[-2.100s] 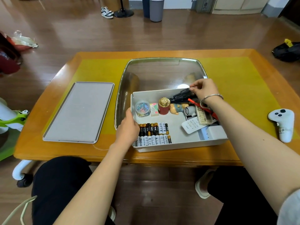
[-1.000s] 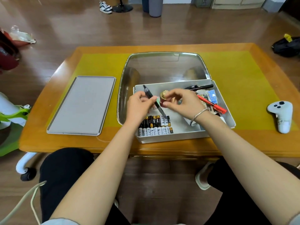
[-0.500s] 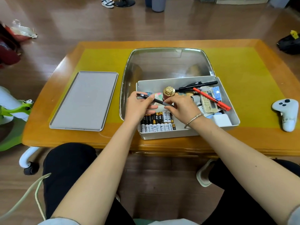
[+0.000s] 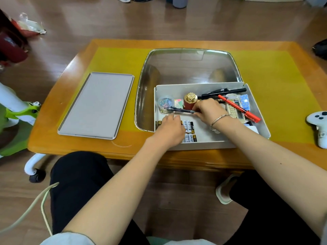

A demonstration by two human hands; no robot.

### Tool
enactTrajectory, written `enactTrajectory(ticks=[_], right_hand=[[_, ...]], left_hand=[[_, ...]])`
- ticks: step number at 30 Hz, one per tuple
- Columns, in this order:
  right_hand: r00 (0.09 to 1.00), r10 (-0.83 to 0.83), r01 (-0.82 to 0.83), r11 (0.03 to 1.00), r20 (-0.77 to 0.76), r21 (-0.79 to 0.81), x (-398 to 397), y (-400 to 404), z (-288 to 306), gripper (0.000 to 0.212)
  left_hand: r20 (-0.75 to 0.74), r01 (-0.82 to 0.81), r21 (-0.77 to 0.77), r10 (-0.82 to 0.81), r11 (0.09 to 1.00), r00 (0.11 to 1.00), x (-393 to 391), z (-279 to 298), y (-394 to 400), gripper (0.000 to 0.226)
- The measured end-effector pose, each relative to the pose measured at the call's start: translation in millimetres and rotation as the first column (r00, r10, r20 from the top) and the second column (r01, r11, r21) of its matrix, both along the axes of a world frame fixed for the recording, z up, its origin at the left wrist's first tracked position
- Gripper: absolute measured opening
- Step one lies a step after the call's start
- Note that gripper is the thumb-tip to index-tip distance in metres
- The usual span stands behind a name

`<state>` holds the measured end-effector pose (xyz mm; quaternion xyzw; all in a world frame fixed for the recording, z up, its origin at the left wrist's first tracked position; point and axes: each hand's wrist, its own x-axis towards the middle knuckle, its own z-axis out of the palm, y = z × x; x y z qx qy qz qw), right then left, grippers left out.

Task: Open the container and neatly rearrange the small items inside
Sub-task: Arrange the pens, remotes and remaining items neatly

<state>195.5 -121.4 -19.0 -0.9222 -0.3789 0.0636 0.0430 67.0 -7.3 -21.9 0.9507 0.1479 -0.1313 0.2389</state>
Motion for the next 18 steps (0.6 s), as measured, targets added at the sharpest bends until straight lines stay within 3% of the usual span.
enactTrajectory(ticks=[2,5,18], right_hand=[[1.0,0.031,-0.031,0.999,0.002,-0.026,-1.4,4.8,-2.8,0.022],[0.999,0.042,-0.043,0.997,-0.026,-0.071,-2.4,10.2,-7.7,0.022],[0.993,0.05,-0.067,0.985,-0.105,-0.161,-1.2,18.5,-16.2,0.027]], left_hand=[[-0.175,0.011,-0.018,-0.014,1.0,0.985,5.6,-2.6,-1.4,0.058],[-0.301,0.01,-0.022,-0.016,1.0,0.953,7.8,-6.3,-3.2,0.064],[-0.361,0.019,-0.03,-0.028,0.999,0.932,-2.8,-3.1,-8.9,0.068]])
